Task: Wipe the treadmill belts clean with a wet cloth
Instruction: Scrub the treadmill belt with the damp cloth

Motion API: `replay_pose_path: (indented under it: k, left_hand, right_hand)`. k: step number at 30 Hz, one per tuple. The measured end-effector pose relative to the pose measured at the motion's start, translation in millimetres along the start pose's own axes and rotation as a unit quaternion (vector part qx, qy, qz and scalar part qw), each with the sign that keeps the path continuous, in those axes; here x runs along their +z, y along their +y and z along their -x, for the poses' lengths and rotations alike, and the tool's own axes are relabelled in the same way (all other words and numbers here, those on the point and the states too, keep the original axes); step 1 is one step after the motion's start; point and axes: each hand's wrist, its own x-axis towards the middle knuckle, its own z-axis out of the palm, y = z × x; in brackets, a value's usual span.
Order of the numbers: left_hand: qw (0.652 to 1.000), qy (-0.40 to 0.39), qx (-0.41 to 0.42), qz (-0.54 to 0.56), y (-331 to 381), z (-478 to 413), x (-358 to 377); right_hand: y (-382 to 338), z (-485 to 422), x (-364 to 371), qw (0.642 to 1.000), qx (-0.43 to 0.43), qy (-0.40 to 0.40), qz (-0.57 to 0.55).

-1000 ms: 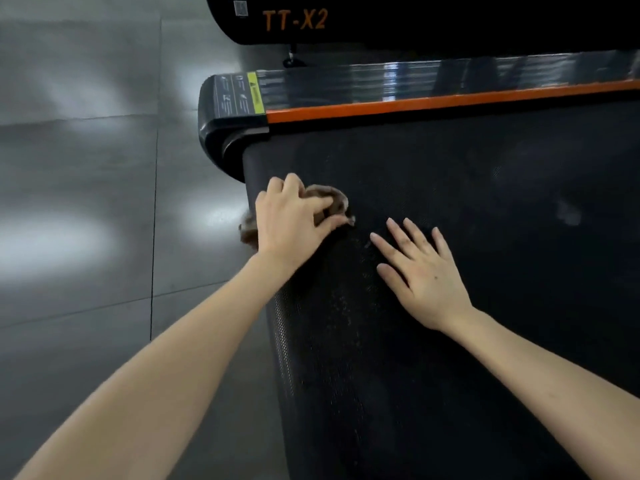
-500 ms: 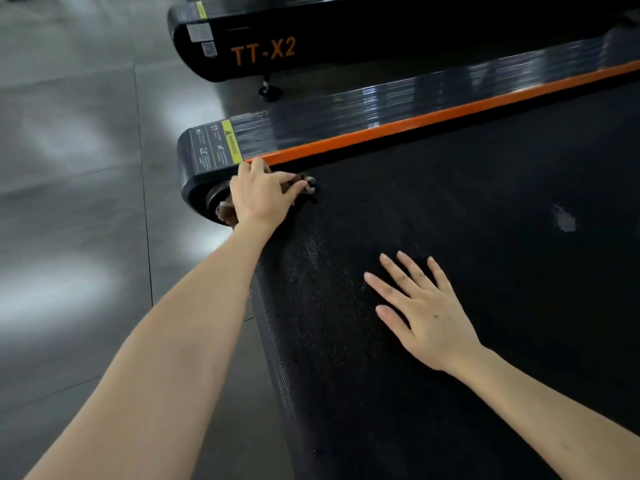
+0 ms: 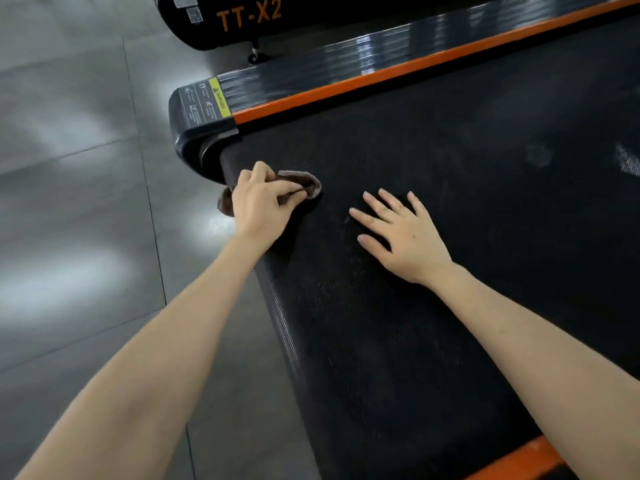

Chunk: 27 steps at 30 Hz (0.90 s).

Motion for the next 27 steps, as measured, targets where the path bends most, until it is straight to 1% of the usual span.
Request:
replay_pose_path:
  k: [4, 8, 10, 13, 15, 17, 19, 20, 21, 22, 23, 24, 25, 27]
  left_hand:
    - [0.999, -0.028, 0.02, 0.031, 30, 65, -17]
    - [0.995, -0.05, 0.051, 0.072, 51, 122, -34]
    - [0.991, -0.076, 0.071, 0.085, 63, 145, -43]
    - [0.981, -0.13, 0.109, 0.09, 80, 177, -52]
    - [0.971, -0.177, 0.133, 0.092, 87, 188, -61]
    - [0.953, -0.251, 0.138, 0.095, 88, 189, -74]
    - [0.927, -0.342, 0.097, 0.12, 83, 190, -87]
    - [0.919, -0.36, 0.055, 0.151, 80, 190, -94]
    - [0.913, -0.352, -0.013, 0.205, 76, 190, -102]
    - [0.9, -0.32, -0.097, 0.278, 70, 190, -111]
    - [0.872, -0.283, -0.178, 0.357, 64, 189, -117]
    - [0.834, -0.255, -0.241, 0.426, 58, 189, -123]
    - [0.806, -0.234, -0.277, 0.468, 50, 188, -127]
    - [0.782, -0.216, -0.292, 0.506, 36, 187, -133]
  right_hand:
    - [-1, 4, -4, 1.0, 0.017, 0.022, 0.001]
    - [-1, 7, -8, 0.996, 0.059, 0.038, -0.049]
    - [-1, 8, -9, 0.994, 0.074, 0.039, -0.066]
    - [-4, 12, -11, 0.993, 0.085, 0.039, -0.077]
    - [-8, 20, -13, 0.989, 0.102, 0.03, -0.105]
    - [-14, 31, -16, 0.983, 0.121, 0.014, -0.14]
    - [-24, 46, -20, 0.978, 0.132, -0.002, -0.16]
    - [-31, 53, -24, 0.975, 0.136, -0.007, -0.173]
    - [-40, 61, -29, 0.971, 0.14, -0.007, -0.196]
    - [-50, 68, -34, 0.962, 0.144, -0.005, -0.232]
    - [-61, 74, -41, 0.949, 0.145, -0.004, -0.281]
    - [-74, 80, -46, 0.932, 0.142, -0.014, -0.334]
    - [-87, 85, -52, 0.917, 0.13, -0.033, -0.376]
    - [-114, 92, -61, 0.911, 0.088, -0.084, -0.394]
